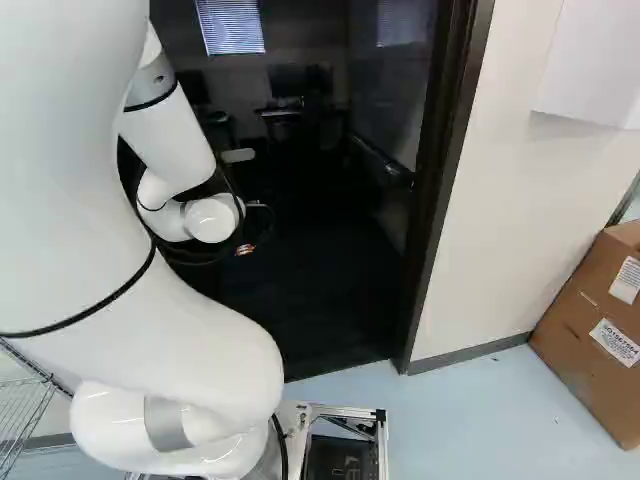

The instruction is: Open the door and move inside

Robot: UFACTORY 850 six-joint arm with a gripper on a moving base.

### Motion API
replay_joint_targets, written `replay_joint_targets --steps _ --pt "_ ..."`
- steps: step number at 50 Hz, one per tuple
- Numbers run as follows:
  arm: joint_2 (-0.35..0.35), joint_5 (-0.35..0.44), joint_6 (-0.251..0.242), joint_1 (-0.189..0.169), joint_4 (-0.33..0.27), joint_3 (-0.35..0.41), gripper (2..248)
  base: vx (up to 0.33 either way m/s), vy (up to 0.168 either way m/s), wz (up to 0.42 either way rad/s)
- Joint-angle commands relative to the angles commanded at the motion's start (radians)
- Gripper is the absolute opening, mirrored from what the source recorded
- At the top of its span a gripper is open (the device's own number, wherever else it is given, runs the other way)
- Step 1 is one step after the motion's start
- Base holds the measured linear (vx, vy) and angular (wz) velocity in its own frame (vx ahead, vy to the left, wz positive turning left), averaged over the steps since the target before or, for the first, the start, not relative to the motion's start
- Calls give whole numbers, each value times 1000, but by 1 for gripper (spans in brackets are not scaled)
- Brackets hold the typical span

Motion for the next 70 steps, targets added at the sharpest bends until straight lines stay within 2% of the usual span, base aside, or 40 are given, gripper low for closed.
replay_joint_targets --steps 15,70 --pt "55 0 0 -28 0 52 247 0 0 0" --pt "58 0 0 -30 0 55 247 0 0 0"
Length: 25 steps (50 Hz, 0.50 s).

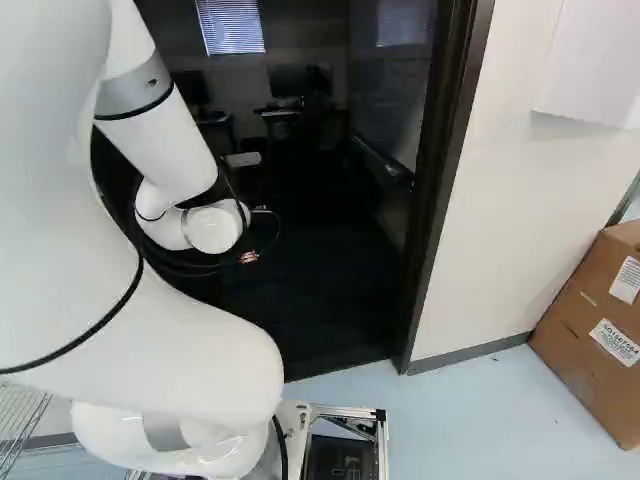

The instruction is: Open the door and move inside

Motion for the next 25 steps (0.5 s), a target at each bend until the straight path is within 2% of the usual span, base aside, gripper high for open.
replay_joint_targets --steps 25 --pt "0 0 0 0 0 0 247 21 4 -8"
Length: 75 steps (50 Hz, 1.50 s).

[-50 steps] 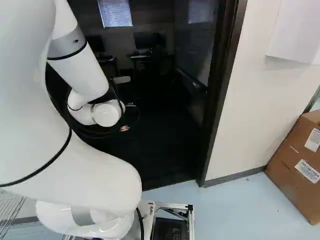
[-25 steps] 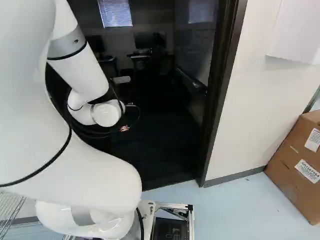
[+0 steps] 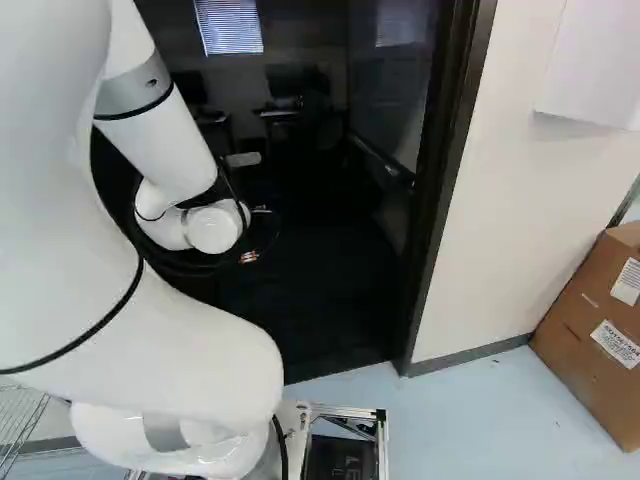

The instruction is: Open the door and move inside

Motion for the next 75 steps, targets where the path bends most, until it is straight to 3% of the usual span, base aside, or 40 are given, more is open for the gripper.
replay_joint_targets --steps 75 --pt "0 0 0 0 0 0 247 117 3 -7"
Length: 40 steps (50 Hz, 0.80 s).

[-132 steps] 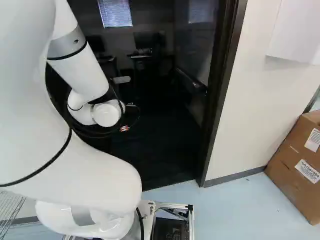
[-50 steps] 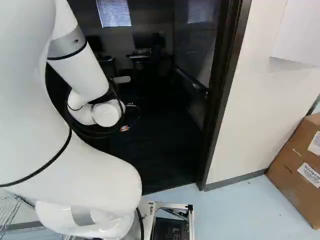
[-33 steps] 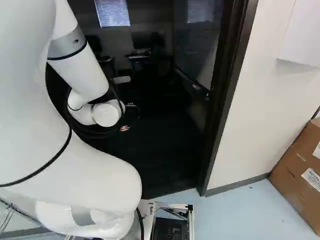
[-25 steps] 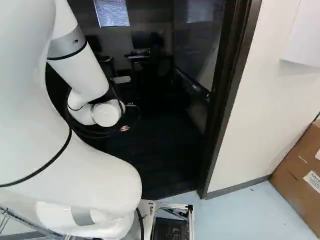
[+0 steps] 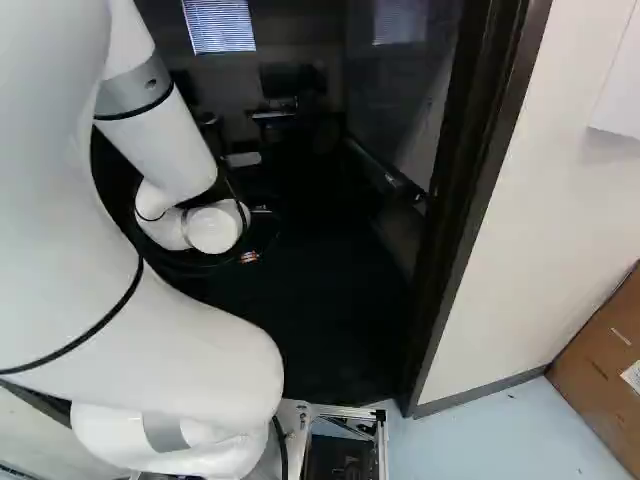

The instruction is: Open the door and move inside

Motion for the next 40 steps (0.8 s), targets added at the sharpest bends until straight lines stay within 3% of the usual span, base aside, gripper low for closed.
replay_joint_targets --steps 40 --pt "0 0 0 0 0 0 247 147 3 -10"
